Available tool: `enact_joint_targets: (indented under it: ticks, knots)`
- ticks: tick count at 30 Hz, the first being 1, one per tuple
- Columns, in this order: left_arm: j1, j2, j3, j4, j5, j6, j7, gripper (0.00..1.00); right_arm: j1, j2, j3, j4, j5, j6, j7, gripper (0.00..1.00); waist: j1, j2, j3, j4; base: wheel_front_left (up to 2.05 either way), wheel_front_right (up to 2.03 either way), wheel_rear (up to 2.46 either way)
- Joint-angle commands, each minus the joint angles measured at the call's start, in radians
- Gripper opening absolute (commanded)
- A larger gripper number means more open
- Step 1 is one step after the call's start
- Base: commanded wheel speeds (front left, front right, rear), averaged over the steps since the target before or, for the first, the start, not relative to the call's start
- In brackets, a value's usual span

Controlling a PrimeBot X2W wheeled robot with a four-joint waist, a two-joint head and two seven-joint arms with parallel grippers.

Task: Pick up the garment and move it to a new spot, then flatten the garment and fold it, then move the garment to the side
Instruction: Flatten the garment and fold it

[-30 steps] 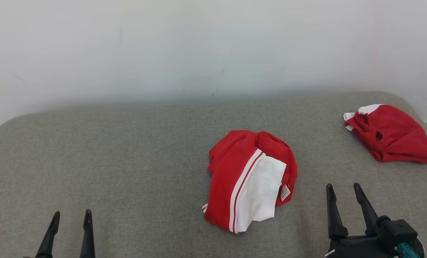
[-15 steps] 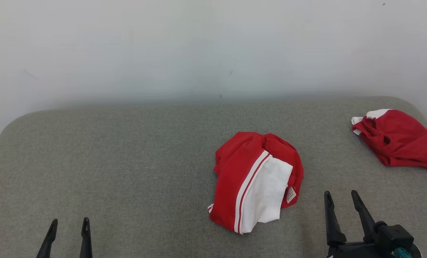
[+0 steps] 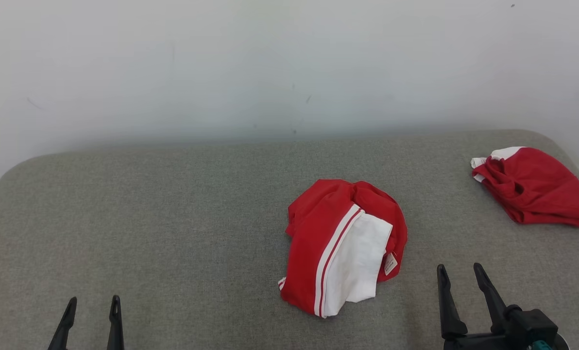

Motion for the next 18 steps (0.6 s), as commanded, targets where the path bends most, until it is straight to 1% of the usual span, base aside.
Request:
enact_joint_targets:
  ticks: [1,18]
  knots:
    - [0.009,-0.002,0.003,0.003,0.007,0.003,-0.003,1.00,0.010,0.000,0.004,-0.002,-0.006,-0.003,-0.001,1.00,0.0000,-0.0001,0.000,0.000,0.00,0.00,0.00]
    - [0.008,-0.002,0.009,0.003,0.004,0.004,-0.003,1.00,0.015,0.002,0.007,-0.001,-0.002,-0.003,-0.001,1.00,0.0000,-0.0001,0.004,0.001,0.00,0.00,0.00]
